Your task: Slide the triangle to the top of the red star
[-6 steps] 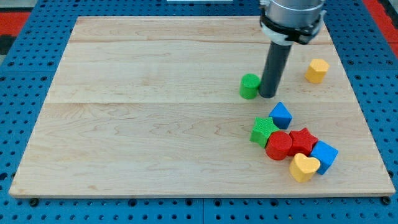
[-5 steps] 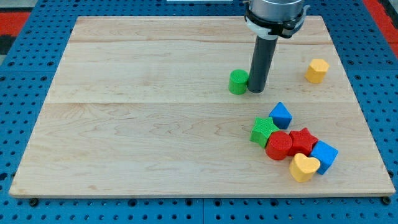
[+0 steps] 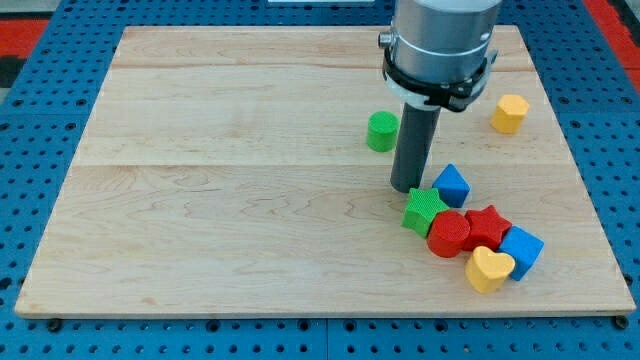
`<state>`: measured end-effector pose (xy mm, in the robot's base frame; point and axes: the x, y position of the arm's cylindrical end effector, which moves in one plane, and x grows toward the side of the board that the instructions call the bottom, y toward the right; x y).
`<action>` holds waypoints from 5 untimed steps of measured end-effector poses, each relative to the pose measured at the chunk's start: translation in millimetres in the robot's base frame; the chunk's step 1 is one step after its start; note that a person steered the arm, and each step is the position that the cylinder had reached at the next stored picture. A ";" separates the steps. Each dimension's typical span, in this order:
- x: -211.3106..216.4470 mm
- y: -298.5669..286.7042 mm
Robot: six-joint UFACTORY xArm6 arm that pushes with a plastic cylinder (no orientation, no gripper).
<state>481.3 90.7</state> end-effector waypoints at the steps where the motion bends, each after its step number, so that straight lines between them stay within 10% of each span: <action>1: 1.0 7.6; 5: -0.9 55.4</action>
